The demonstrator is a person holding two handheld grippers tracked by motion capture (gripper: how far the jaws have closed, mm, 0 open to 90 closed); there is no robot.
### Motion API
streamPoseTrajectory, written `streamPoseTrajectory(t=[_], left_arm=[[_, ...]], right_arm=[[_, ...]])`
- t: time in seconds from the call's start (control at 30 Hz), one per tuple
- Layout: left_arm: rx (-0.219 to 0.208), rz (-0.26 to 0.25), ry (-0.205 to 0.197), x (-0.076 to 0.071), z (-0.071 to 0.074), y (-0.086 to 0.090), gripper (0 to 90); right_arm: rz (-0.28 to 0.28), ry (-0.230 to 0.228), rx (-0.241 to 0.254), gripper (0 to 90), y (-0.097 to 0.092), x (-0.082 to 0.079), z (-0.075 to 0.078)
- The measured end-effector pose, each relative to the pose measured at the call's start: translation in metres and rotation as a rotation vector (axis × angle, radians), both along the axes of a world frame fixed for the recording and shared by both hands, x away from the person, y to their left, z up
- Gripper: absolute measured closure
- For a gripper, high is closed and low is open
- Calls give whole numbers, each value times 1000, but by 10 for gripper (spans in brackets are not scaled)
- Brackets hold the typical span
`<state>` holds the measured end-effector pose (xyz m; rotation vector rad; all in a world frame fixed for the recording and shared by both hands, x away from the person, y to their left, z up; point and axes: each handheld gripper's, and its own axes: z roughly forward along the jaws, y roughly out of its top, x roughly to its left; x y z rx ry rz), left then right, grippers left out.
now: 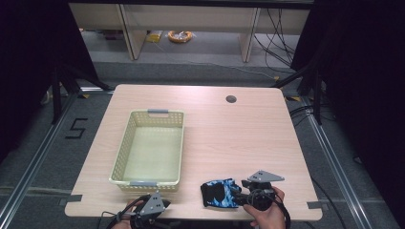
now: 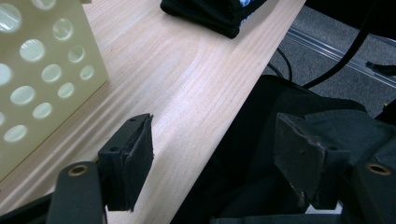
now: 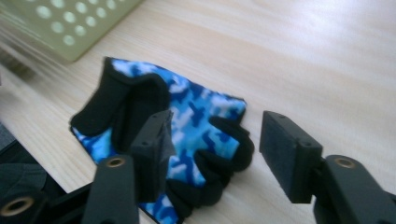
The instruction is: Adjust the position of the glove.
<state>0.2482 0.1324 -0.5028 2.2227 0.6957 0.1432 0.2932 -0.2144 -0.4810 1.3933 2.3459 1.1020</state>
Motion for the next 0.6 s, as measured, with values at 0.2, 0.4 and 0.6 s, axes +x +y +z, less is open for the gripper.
streamPoseTrajectory(t=[0.2,0.4,0.6], left_arm=[[-20,7,10,-1,0,-1,284],[2,-15,-12,0,0,-1,286],[3,-11,8,0,0,-2,286]], right_arm=[[14,54,-36,370,2,8,-12],[81,36,-148,343,13,16,-21],[135,25,-147,678,18,12,-20]])
